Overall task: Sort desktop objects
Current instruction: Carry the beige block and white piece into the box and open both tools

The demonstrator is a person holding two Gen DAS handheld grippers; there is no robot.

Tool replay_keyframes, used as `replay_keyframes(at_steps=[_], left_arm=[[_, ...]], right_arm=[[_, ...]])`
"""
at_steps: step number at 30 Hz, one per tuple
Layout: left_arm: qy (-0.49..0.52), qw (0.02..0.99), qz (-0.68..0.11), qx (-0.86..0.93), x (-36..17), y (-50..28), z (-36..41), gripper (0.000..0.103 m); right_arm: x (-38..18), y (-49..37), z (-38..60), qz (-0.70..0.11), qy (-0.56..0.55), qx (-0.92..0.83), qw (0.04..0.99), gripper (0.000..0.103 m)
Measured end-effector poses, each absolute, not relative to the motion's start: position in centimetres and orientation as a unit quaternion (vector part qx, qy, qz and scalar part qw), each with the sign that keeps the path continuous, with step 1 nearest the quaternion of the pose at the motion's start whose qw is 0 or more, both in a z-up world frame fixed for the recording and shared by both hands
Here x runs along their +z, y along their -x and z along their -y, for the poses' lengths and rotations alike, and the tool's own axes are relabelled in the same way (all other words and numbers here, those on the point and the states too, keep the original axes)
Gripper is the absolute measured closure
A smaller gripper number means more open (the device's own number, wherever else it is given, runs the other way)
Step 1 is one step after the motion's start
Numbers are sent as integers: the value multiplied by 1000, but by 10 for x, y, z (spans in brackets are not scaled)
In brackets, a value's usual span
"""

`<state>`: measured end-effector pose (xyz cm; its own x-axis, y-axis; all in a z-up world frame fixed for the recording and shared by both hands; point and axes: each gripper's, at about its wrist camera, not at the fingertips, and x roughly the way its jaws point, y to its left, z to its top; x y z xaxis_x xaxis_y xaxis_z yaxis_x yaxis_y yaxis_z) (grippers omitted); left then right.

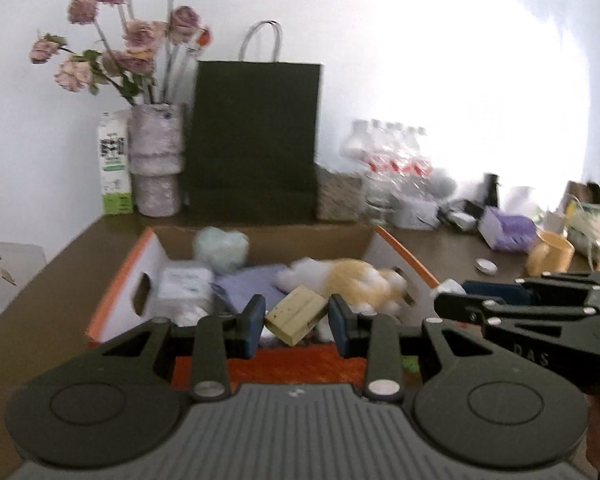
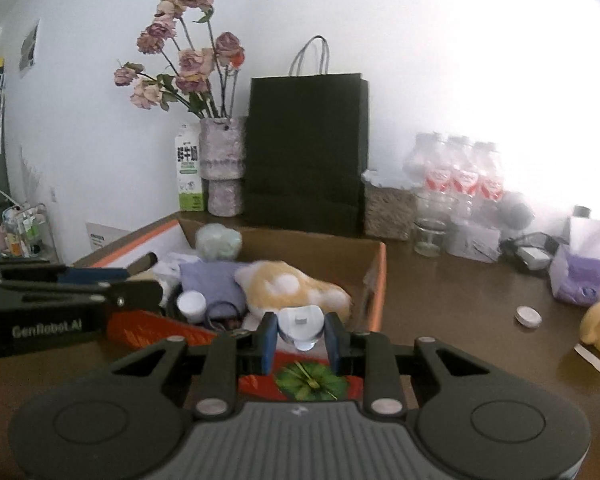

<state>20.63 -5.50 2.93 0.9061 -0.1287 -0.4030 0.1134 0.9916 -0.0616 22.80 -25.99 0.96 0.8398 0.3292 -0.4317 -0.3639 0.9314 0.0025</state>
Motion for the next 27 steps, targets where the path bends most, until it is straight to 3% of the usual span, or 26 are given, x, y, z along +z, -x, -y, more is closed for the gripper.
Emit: replay_keyframes(at_steps=[13,27], left_arm=[[50,976,-208,-38,12,-246,-3,68],[21,972,-232,-40,-18,-275,-17,68]], right_arm=[[-7,-275,182,-248,55,211,944,79],[-32,-303,172,-267,47,209,940,79]])
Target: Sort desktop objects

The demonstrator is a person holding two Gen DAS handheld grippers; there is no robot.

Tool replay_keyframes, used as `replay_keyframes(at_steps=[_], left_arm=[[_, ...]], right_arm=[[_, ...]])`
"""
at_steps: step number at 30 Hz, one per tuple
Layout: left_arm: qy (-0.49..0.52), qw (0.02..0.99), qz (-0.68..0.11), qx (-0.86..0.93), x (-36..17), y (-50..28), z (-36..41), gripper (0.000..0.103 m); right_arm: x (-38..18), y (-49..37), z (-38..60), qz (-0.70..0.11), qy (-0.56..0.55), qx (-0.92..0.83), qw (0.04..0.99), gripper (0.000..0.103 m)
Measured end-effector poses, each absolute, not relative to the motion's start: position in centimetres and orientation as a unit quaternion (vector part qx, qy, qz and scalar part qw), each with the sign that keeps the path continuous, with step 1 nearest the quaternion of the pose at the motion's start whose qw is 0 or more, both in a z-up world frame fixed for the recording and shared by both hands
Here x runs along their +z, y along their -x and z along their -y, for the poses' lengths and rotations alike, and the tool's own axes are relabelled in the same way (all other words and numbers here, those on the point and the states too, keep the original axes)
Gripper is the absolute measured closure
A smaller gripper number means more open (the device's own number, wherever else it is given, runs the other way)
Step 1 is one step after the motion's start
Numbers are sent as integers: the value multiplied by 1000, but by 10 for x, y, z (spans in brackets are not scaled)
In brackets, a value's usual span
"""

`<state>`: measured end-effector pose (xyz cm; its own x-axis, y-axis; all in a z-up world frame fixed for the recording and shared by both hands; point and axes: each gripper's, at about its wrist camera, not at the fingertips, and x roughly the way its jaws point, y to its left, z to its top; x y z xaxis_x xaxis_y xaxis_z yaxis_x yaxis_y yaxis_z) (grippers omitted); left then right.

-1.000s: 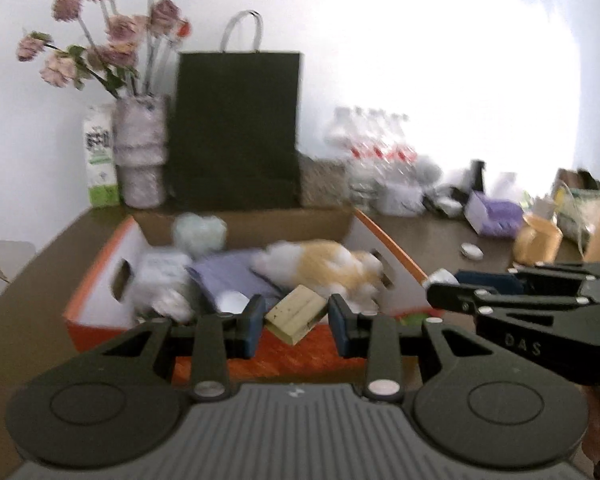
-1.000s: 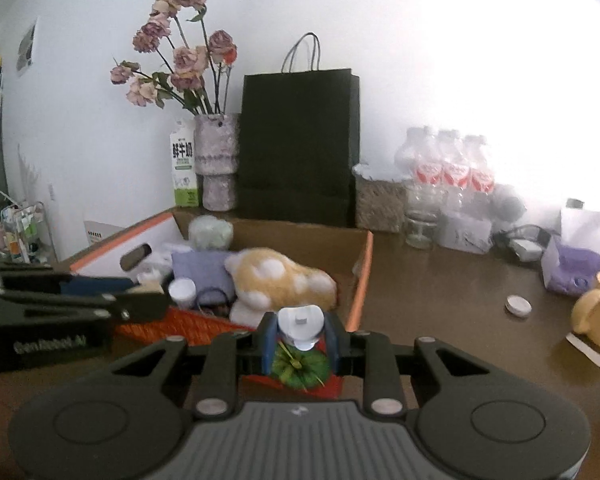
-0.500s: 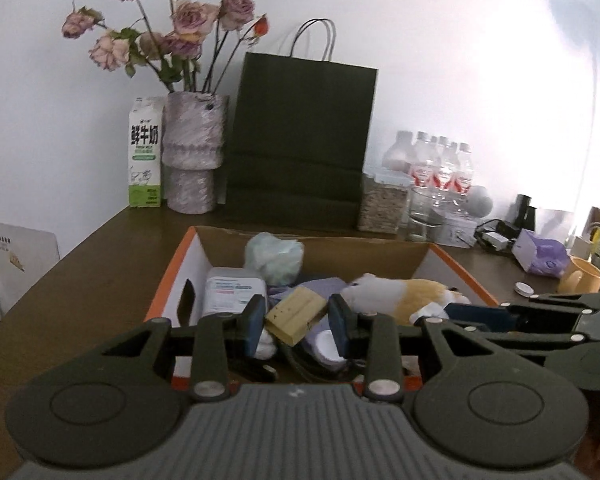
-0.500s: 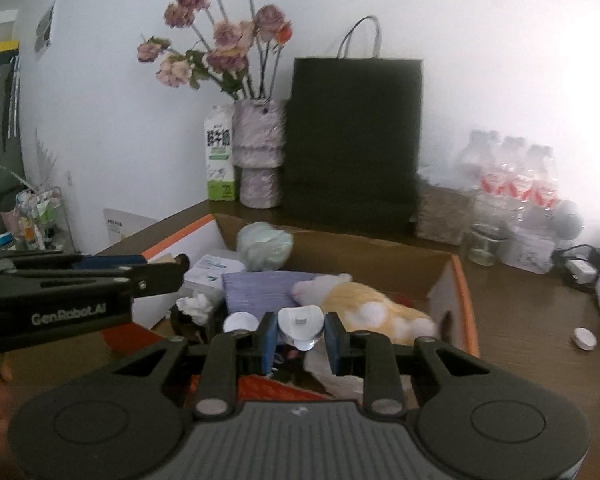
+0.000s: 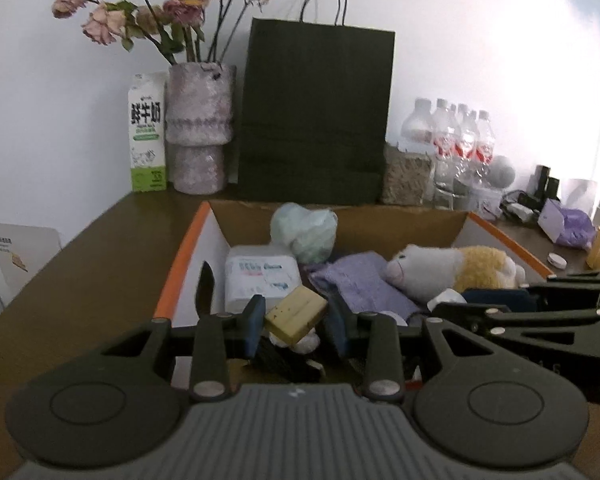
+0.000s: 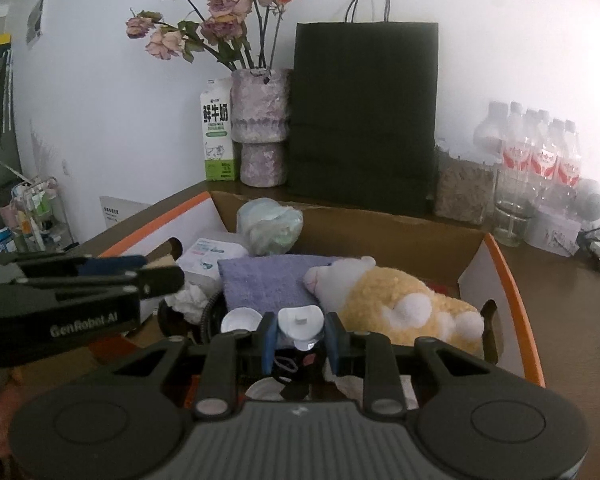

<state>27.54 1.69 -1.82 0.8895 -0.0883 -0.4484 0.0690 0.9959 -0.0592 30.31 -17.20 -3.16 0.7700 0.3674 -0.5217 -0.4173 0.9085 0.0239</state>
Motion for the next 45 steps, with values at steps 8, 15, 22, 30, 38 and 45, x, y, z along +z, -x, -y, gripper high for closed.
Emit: replay_keyframes(at_steps=[8,15,22,30,38,45], left_arm=[[10,980,-199,-10,-11,-262,-17,20],[22,985,-171,18,4,-248,-22,0],[14,982,-188,17,11,-230,-20,0],[-7,978,-206,8,22,-189,-10,0],[-10,972,-233,-6,25,-141,-3,0],[-16,971,-237,-17,26,-105,3,0]], right_arm=[[-25,-291,177,-246,43,198,948,31],[-5,-275,188,-220,34,175,959,0],[0,-256,193,-235,26,173,956,0],[15,-214,197,-227,25,178,957,0],[21,-164,209,-237,5,178,955,0],[20,-124,217,-249,-6,171,953,0]])
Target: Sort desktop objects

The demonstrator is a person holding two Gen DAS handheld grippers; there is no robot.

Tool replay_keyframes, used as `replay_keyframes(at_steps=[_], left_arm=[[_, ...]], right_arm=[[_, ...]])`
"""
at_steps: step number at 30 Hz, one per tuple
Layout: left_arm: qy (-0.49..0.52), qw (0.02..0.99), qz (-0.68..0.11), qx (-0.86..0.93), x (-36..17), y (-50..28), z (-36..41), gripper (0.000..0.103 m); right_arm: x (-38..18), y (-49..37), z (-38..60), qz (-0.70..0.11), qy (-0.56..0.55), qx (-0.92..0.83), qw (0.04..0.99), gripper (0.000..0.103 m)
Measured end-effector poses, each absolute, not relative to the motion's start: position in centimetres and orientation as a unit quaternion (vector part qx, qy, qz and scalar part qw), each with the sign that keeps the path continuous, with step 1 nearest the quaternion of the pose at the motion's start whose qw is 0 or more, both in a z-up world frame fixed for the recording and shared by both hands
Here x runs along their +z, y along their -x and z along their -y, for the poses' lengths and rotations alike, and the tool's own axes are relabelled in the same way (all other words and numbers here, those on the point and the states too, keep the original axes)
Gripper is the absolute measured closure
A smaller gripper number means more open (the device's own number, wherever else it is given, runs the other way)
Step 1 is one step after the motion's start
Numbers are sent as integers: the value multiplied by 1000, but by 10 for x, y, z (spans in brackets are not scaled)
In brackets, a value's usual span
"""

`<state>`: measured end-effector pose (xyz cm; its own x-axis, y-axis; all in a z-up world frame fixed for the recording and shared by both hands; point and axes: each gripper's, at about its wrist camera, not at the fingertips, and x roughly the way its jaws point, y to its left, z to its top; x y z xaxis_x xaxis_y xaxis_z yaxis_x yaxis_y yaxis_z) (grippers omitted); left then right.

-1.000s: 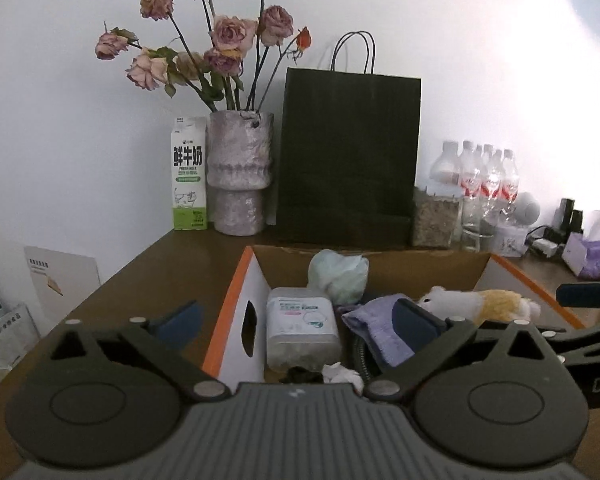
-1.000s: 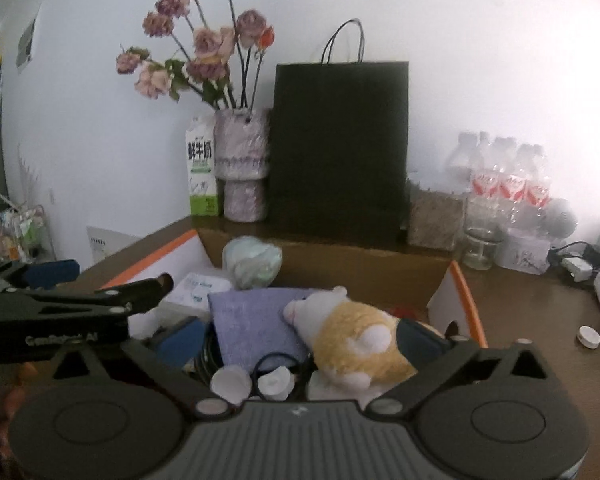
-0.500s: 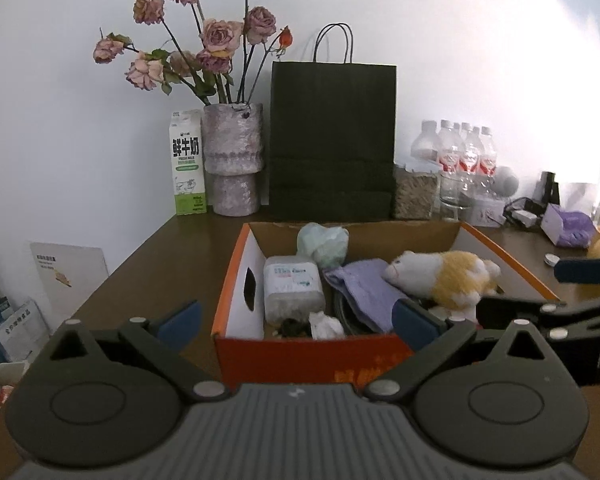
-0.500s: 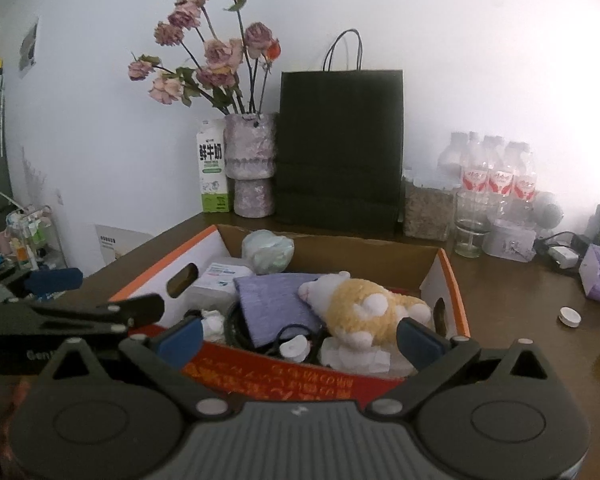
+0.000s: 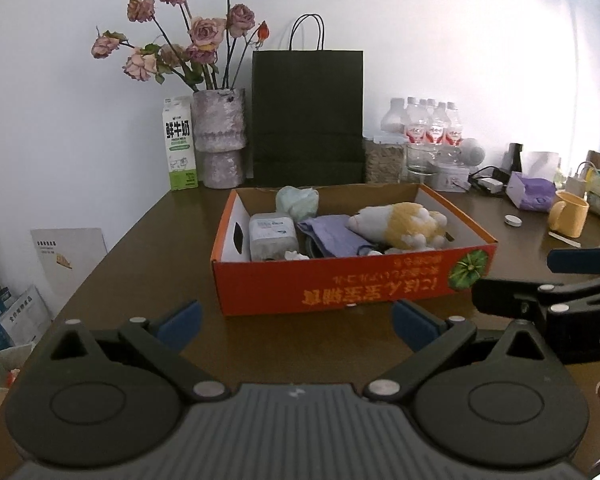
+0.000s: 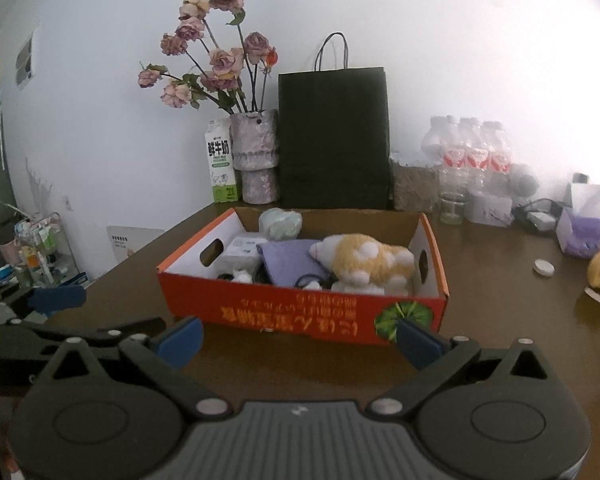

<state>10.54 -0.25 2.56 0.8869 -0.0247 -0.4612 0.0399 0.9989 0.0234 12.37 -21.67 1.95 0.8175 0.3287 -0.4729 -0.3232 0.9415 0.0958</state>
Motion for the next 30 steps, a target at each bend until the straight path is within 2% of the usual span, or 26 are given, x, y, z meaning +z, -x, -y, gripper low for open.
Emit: replay_keyframes(at_steps=[12,30], left_arm=[[-7,968,-249,-4,21,-75,8,0],[-13,967,-256,6,18,-68,12,0]], right_arm=[[14,-88,222,-264,-9,155,952,0],[6,-79,222,-276,-10,150,949,0]])
